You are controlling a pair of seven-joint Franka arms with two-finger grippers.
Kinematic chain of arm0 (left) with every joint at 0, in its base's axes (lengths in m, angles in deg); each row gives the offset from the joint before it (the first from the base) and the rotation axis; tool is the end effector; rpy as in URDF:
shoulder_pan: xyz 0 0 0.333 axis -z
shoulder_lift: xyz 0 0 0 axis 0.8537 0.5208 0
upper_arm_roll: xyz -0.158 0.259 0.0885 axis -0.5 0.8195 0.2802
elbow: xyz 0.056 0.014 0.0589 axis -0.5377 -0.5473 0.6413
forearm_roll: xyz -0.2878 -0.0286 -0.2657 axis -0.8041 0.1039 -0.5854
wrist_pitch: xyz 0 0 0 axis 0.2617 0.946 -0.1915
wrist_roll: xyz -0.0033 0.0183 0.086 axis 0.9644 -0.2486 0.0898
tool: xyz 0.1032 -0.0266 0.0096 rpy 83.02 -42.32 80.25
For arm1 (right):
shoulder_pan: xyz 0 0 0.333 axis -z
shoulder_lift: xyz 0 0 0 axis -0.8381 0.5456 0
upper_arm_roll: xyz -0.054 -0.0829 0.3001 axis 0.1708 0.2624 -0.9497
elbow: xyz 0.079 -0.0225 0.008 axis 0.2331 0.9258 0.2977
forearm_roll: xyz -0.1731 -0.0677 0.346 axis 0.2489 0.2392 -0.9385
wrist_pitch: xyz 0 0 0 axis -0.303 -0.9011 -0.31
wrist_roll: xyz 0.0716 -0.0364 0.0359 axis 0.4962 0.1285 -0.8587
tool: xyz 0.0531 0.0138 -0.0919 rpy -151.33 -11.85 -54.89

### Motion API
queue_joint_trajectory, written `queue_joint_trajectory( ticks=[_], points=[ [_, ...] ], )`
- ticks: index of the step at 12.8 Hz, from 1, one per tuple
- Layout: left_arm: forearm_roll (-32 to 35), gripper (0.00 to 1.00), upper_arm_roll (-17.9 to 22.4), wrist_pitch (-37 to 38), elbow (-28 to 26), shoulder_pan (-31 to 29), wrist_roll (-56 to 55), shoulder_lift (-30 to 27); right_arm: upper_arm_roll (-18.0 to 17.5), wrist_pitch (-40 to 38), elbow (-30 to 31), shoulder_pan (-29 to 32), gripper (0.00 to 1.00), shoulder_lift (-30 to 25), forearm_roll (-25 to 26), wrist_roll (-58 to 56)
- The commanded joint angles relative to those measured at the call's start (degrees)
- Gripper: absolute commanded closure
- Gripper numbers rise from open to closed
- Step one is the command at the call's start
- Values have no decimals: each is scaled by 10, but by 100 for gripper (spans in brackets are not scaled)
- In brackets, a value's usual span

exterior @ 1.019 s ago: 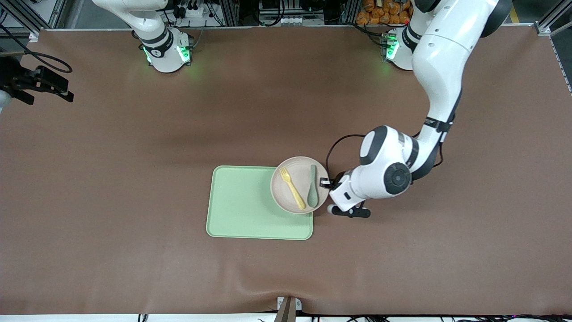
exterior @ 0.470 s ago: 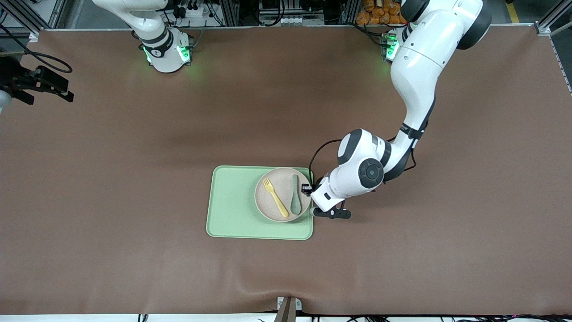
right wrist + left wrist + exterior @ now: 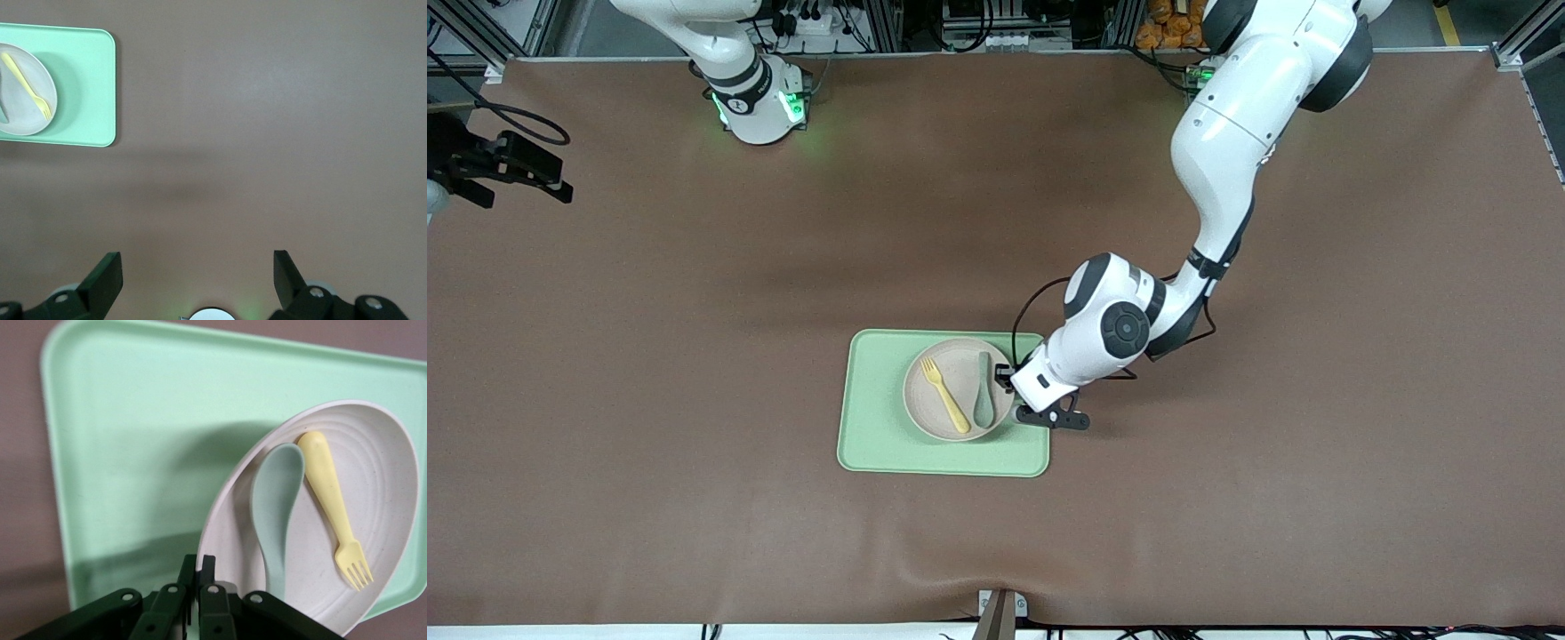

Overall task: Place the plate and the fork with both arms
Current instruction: 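Lower the plate onto the tray and open the left gripper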

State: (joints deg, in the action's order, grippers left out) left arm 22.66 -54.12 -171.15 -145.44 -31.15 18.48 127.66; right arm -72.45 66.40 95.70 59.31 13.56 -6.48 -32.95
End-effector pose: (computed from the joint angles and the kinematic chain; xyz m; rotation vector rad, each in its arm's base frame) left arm 0.6163 -0.4552 0.2029 2.7200 -0.1079 0.0131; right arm 0.5151 -0.0122 0.6494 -3.0995 -0.0572 0.0963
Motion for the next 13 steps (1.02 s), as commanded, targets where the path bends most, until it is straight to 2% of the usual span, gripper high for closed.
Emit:
queue_joint_trajectory(
  ticks=[1,12,13],
  points=[
    [-8,100,8,-2,22,19,8,15,0,-3,0,7,0,-1,-11,-8],
    [-5,100,34,-14,20,14,16,27,0,-2,-1,7,0,6,-12,-7],
    [-7,58,34,-14,20,12,10,23,1,-3,-1,9,0,12,-11,-8]
  ],
)
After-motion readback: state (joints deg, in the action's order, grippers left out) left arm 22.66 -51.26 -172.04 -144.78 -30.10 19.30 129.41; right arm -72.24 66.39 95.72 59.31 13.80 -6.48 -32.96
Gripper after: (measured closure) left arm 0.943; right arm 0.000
